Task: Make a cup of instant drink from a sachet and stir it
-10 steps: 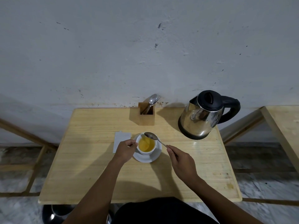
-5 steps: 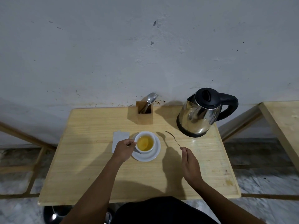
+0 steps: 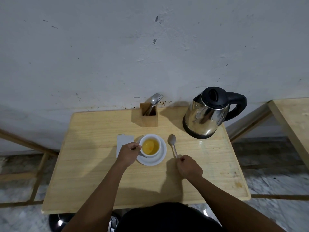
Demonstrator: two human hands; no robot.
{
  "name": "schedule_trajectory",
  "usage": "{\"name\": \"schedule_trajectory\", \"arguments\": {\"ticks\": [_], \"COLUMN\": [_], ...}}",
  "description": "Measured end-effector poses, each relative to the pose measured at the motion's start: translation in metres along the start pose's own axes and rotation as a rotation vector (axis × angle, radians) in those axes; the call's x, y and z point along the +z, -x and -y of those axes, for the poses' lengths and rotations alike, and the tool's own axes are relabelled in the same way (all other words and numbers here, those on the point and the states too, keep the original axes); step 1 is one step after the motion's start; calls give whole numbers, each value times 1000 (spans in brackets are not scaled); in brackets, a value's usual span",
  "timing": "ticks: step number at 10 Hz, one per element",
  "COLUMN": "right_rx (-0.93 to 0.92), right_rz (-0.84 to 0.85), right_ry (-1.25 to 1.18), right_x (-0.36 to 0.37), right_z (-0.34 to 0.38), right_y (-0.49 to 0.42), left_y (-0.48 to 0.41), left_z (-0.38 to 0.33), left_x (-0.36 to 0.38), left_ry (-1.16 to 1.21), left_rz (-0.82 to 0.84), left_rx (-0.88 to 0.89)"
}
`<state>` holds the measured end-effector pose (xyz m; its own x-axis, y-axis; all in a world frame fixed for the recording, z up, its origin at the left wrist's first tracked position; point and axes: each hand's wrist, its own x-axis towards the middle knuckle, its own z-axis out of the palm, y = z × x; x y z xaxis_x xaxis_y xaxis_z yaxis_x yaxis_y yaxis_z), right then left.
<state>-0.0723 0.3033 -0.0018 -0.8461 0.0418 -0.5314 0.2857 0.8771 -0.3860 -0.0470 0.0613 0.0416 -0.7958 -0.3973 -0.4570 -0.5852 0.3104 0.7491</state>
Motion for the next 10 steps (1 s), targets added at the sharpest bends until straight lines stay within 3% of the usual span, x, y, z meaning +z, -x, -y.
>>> {"name": "schedule_trajectory", "arguments": {"ticks": [2,5,7,9,10], "right_rx": [7,0,-10,-68,-181], "right_rz": [61,23,28,-11,-79], "right_ry": [30,-59,14,104,48], "right_x": [-4,-6,-7,-21,-35], "right_z": [4,8,8,15,31], "right_y": [-10,-8,-7,-3,-5], "left_y": [-1,1,3,4,4], "left_z": [3,-1,-4,-7,-11], "left_x": [-2,-1,-2,-3,-5], "left_ry": [-10,-20,-7,32,21], "left_rz": [13,6,8,31,39], "left_rx": [4,6,-10,-47,-49]}}
